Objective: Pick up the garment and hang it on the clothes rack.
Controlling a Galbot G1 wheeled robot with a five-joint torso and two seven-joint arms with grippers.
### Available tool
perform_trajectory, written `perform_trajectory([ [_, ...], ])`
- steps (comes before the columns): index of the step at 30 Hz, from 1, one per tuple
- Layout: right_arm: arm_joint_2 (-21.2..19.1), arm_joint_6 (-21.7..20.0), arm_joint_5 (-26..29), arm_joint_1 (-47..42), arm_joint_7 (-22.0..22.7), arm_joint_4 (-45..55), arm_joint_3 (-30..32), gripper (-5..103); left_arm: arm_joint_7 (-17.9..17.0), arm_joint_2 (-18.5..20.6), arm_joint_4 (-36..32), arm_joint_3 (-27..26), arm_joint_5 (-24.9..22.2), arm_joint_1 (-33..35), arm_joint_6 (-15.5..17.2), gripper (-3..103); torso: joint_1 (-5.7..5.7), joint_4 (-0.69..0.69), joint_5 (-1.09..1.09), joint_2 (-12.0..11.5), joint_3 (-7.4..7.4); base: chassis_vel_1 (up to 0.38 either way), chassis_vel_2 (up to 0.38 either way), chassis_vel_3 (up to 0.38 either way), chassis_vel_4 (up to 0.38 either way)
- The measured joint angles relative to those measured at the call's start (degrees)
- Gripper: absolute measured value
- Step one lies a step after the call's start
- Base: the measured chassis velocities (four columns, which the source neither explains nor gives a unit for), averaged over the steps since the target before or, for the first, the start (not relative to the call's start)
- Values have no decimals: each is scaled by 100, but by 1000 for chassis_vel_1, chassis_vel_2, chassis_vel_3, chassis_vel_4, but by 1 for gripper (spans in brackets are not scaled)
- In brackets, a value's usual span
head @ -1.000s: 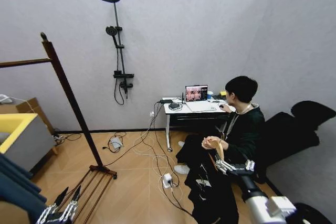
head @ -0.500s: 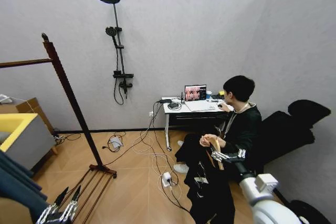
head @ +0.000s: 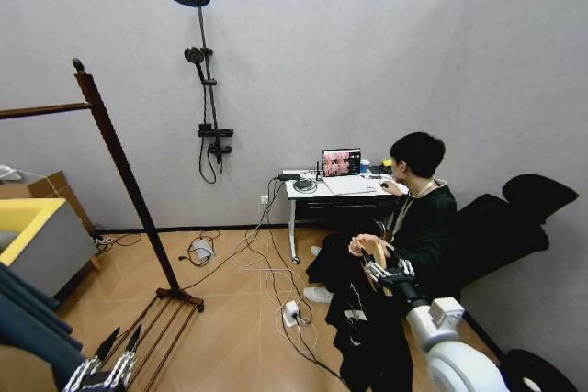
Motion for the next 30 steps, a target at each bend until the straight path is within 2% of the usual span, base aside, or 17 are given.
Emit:
perform_trajectory([
  [1, -35, 2, 11, -3, 0, 9, 20, 52, 0, 0, 0, 0, 0, 0, 0, 46, 0, 0, 0, 0, 0, 0, 0, 0, 0],
  [4, -51, 4, 34, -12, 0, 22, 41, 47, 0, 0, 0, 0, 0, 0, 0, 46, 0, 0, 0, 0, 0, 0, 0, 0, 0],
  [5, -53, 8, 69, -28, 0, 39, 68, 36, 0, 0, 0, 0, 0, 0, 0, 46, 0, 0, 0, 0, 0, 0, 0, 0, 0],
  [7, -53, 11, 86, -39, 0, 50, 81, 36, 0, 0, 0, 0, 0, 0, 0, 46, 0, 0, 0, 0, 0, 0, 0, 0, 0],
  [8, -54, 19, 112, -66, -1, 74, 102, 25, 0, 0, 0, 0, 0, 0, 0, 46, 0, 0, 0, 0, 0, 0, 0, 0, 0],
  [11, -59, 29, 131, -89, -2, 98, 112, 20, 0, 0, 0, 0, 0, 0, 0, 46, 0, 0, 0, 0, 0, 0, 0, 0, 0],
  [13, -59, 46, 139, -115, -6, 126, 122, 10, 0, 0, 0, 0, 0, 0, 0, 46, 0, 0, 0, 0, 0, 0, 0, 0, 0],
  [22, -26, 213, 447, -118, -26, 243, 122, 10, 0, 0, 0, 0, 0, 0, 0, 46, 0, 0, 0, 0, 0, 0, 0, 0, 0],
  [30, -331, 186, 614, 57, -10, 446, 237, 10, 0, 0, 0, 0, 0, 0, 0, 46, 0, 0, 0, 0, 0, 0, 0, 0, 0],
])
